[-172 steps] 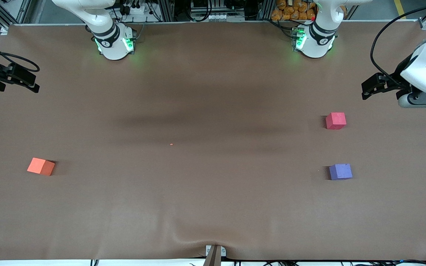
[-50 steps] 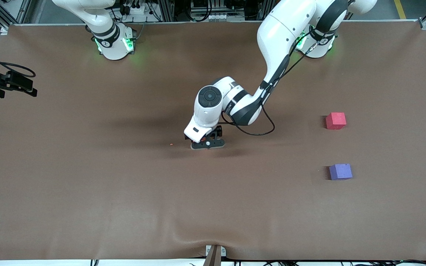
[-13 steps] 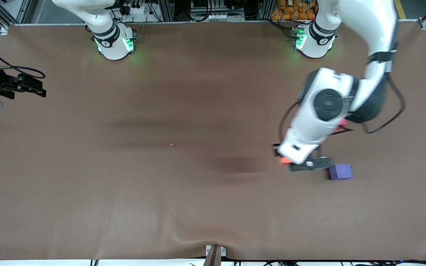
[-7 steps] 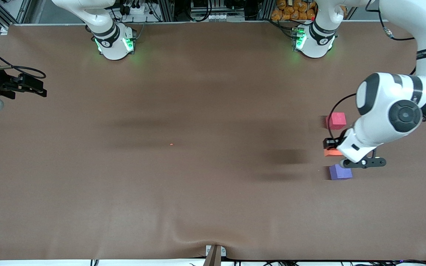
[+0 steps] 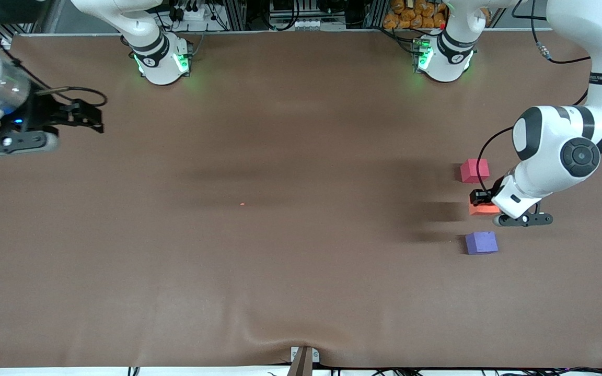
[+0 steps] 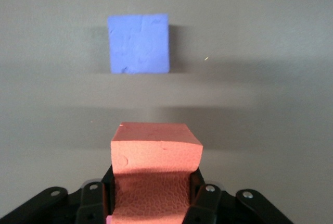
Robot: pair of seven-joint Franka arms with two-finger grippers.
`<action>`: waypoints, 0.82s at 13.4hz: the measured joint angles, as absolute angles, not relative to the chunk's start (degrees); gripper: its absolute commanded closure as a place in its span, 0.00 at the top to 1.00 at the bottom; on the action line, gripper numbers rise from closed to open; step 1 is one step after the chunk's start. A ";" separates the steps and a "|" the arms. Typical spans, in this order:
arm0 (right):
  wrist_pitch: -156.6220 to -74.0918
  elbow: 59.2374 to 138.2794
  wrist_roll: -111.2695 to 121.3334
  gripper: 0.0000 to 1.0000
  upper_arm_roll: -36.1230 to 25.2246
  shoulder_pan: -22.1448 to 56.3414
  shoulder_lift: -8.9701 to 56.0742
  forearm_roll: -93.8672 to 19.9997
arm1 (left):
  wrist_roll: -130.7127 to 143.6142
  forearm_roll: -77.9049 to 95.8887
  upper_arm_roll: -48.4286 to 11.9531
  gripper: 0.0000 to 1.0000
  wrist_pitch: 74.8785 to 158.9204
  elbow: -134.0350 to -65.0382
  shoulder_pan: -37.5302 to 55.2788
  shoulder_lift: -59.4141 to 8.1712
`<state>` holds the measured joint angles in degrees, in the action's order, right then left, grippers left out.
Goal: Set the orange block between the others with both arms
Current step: 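Lower the orange cube between the pink and purple cubes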
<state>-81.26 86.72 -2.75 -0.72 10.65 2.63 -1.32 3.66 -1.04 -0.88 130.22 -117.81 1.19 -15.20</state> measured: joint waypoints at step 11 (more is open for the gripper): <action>-83.40 86.71 -4.20 1.00 -1.98 5.99 3.54 -1.01 | 0.43 1.22 -1.21 0.00 144.13 -125.88 -1.08 -16.03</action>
<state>-83.40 86.71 -4.20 -1.98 5.99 3.54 -1.01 0.43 1.22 -1.21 144.13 -125.88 -1.08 -16.03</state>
